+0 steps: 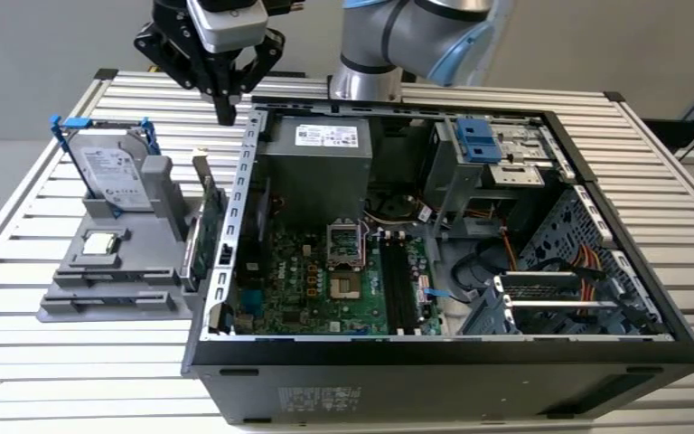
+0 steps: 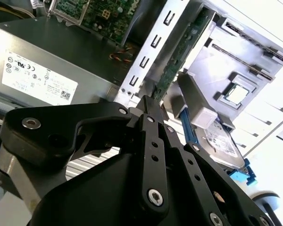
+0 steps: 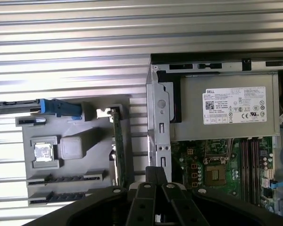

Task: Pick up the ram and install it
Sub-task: 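Reach for the ram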

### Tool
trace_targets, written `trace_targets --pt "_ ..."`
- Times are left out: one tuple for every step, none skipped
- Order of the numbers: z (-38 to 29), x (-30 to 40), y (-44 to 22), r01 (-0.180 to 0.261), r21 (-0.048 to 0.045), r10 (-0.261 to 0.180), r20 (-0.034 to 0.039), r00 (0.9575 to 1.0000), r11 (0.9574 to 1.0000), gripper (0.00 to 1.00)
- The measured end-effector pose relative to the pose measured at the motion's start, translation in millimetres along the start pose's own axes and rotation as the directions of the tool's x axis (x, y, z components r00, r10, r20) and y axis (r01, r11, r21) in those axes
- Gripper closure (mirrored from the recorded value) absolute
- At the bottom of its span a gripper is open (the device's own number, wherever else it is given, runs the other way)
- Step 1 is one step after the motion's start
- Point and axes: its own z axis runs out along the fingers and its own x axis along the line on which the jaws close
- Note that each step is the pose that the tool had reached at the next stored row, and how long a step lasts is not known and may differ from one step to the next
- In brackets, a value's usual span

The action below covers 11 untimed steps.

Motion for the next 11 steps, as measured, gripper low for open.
trace_targets --pt "0.0 1.3 -0.1 0.000 0.0000 0.000 0.0000 1.0000 1.0000 1.00" --pt "-0.1 2.4 -0.1 0.000 0.0000 0.000 -0.0001 1.0000 1.0000 1.00" --pt "-0.1 3.6 -0.2 0.001 0.0000 -0.001 -0.0001 1.0000 1.0000 1.00" --pt "-0.1 4.9 -0.3 0.001 0.0000 -0.001 -0.0001 1.0000 1.0000 1.00" --pt "-0.1 5.9 -0.4 0.001 0.0000 -0.001 -0.0001 1.0000 1.0000 1.00" --pt "-0.1 7.2 -0.5 0.002 0.0000 -0.002 -0.0001 1.0000 1.0000 1.00" --pt "-0.1 8.6 -0.6 0.002 0.0000 -0.002 -0.0001 1.0000 1.0000 1.00" --pt "-0.1 10.0 -0.6 0.002 0.0000 -0.002 -0.0001 1.0000 1.0000 1.00" --pt "-0.2 11.6 -0.8 0.002 0.0000 -0.002 -0.0001 1.0000 1.0000 1.00" --pt "-0.2 13.1 -0.8 0.002 0.0000 -0.002 -0.0002 1.0000 1.0000 1.00" --pt "-0.2 14.5 -0.9 0.003 0.0000 -0.003 -0.0002 1.0000 1.0000 1.00"
